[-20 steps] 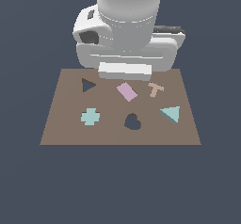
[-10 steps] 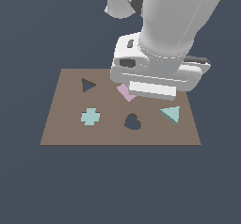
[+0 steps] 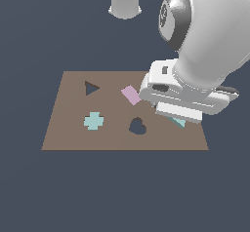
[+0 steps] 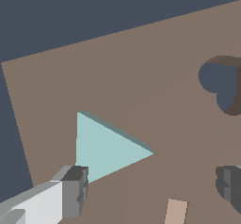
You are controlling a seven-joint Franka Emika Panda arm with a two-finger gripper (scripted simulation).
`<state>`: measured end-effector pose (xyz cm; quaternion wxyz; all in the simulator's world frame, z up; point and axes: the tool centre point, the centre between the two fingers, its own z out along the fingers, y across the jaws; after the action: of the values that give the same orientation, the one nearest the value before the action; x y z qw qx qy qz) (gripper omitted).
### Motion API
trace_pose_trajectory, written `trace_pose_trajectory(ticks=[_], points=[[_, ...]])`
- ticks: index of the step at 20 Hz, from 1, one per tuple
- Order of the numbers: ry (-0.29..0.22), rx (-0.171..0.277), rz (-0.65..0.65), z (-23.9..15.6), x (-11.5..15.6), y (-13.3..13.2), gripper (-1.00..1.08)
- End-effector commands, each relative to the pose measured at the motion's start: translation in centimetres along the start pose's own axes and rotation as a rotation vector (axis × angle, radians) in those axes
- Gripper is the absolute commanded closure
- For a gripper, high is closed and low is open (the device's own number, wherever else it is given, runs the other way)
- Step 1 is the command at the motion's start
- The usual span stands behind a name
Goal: Insert a designated object into the corresponding slot on a board.
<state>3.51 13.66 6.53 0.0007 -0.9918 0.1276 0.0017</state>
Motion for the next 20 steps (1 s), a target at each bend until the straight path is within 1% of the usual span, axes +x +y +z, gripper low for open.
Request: trace_pose_trajectory(ticks=[1, 8, 14, 20], points=[[0.002, 0.000, 0.018, 0.7, 0.3, -1.0, -0.92], [0.004, -0.001, 0.038, 1.5, 0.8, -2.4, -0.92], [0.003, -0.001, 0.037, 1.7, 0.8, -2.4, -0.92], [0.003, -0.001, 0.039, 3.4, 0.9, -2.4, -0.92]])
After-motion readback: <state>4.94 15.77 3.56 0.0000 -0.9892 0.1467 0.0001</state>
